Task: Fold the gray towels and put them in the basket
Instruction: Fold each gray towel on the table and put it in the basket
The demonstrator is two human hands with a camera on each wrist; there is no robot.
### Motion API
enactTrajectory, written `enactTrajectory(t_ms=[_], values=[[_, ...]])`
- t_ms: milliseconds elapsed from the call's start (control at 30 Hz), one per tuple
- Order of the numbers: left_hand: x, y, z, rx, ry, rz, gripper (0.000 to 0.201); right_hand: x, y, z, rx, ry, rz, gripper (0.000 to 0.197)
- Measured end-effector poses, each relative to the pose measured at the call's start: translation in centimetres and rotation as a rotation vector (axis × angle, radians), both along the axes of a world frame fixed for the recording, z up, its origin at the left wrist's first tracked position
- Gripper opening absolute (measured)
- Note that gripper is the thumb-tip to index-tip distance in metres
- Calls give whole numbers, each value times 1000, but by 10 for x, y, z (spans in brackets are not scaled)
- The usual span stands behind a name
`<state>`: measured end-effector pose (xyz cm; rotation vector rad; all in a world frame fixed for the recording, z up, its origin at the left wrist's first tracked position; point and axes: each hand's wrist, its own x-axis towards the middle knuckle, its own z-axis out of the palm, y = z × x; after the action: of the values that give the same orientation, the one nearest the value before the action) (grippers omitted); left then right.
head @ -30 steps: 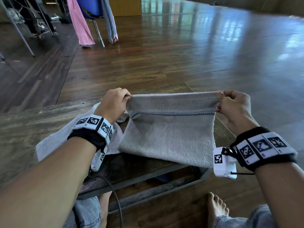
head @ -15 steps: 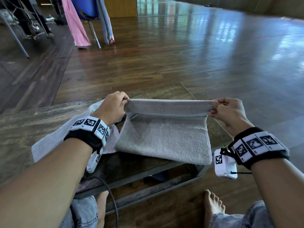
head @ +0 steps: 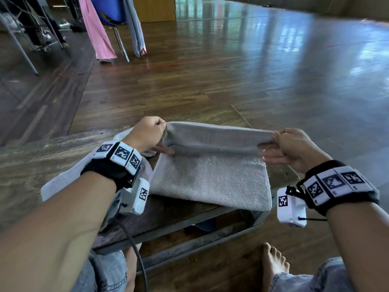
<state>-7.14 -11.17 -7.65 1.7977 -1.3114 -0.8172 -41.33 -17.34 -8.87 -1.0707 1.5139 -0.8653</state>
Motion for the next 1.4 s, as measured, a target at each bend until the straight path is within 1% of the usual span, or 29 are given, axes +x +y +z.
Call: enactTrajectory(t_ms=[67, 167, 233, 300, 367, 400, 467, 500, 533, 600, 633, 667, 733, 833, 900, 1000, 1067, 1100, 1133, 1200, 1300, 1333, 1400], values=[[-6, -5, 9, -183, -108, 59, 28, 8, -2, 8, -146, -127, -53, 18], [-15, -10, 28, -459, -56, 119, 18, 24, -3, 24, -403, -431, -85, 20], [-19, -9, 42, -635, -65, 91, 15, 30, -4, 37, -555, -618, -86, 18], [-20, -6, 54, -775, -114, 43, 14, 31, -1, 44, -661, -701, -56, 15], [-19, -1, 59, -864, -131, 3, 13, 26, 1, 45, -713, -708, -35, 13], [-16, 2, 56, -876, -149, -11, 14, 22, 1, 42, -711, -695, -31, 14], [-10, 9, 45, -812, -238, -36, 14, 12, -3, 33, -660, -606, -39, 18], [-5, 12, 36, -727, -294, -55, 13, 5, -6, 27, -615, -503, -55, 21], [1, 15, 26, -617, -352, -75, 13, -1, -8, 20, -571, -332, -71, 24], [13, 19, 7, -392, -448, -117, 15, -13, -9, 2, -512, 103, -54, 24], [18, 20, -3, -305, -481, -139, 16, -18, -9, -7, -483, 257, -19, 23], [21, 21, -11, -231, -510, -161, 18, -22, -7, -16, -458, 341, 30, 22], [22, 24, -23, -106, -539, -198, 21, -27, -2, -28, -403, 365, 135, 21], [20, 30, -31, -19, -521, -216, 27, -31, 7, -31, -345, 295, 234, 23], [18, 33, -30, -13, -478, -207, 29, -33, 11, -26, -385, 253, 260, 29], [15, 35, -21, -34, -343, -188, 33, -31, 15, -14, -507, 169, 232, 36], [12, 35, -15, -72, -272, -158, 36, -28, 17, -8, -553, 115, 212, 34], [11, 35, -11, -80, -259, -148, 36, -26, 17, -6, -543, 115, 211, 31], [10, 36, -7, -62, -263, -145, 35, -25, 17, -6, -508, 137, 216, 29], [8, 36, -3, 42, -297, -173, 35, -29, 16, -9, -355, 210, 259, 27], [7, 37, -4, 350, -318, -295, 28, -36, 15, -17, -70, 344, 382, 20], [9, 37, -6, 444, -330, -345, 25, -38, 14, -20, -4, 376, 403, 19], [14, 37, -8, 551, -332, -417, 27, -39, 12, -24, 57, 401, 422, 18]])
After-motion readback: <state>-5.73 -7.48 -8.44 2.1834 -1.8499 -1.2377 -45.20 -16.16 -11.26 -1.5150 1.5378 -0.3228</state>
